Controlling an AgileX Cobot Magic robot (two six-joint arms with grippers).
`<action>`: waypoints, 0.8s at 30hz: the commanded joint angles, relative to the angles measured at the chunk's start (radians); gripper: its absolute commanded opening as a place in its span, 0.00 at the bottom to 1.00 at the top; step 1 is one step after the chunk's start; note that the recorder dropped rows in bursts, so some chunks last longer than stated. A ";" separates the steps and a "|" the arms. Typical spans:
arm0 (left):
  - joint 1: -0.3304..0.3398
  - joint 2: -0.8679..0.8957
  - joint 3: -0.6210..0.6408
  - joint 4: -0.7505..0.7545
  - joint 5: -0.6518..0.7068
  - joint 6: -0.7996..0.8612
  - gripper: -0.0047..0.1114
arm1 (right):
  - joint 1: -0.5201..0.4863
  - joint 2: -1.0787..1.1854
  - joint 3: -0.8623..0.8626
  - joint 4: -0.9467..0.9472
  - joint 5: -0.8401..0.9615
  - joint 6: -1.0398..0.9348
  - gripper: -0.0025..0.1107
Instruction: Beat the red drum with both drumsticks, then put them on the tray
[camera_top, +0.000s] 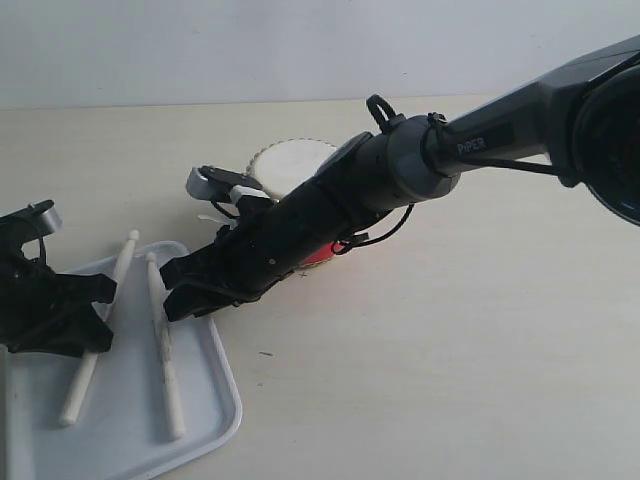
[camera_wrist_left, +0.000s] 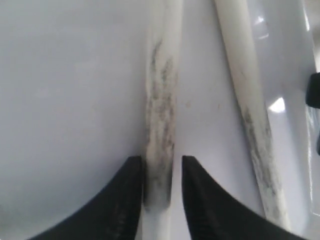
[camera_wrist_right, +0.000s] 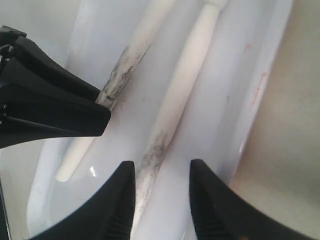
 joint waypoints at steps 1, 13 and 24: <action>0.001 0.019 0.011 0.034 -0.019 0.007 0.46 | 0.000 -0.002 -0.003 -0.004 0.013 -0.014 0.34; 0.001 -0.043 0.011 0.034 0.037 -0.001 0.48 | 0.000 -0.032 -0.003 0.025 0.092 -0.014 0.34; 0.001 -0.579 -0.034 0.036 0.102 -0.050 0.04 | 0.000 -0.397 -0.003 -0.018 0.210 -0.044 0.02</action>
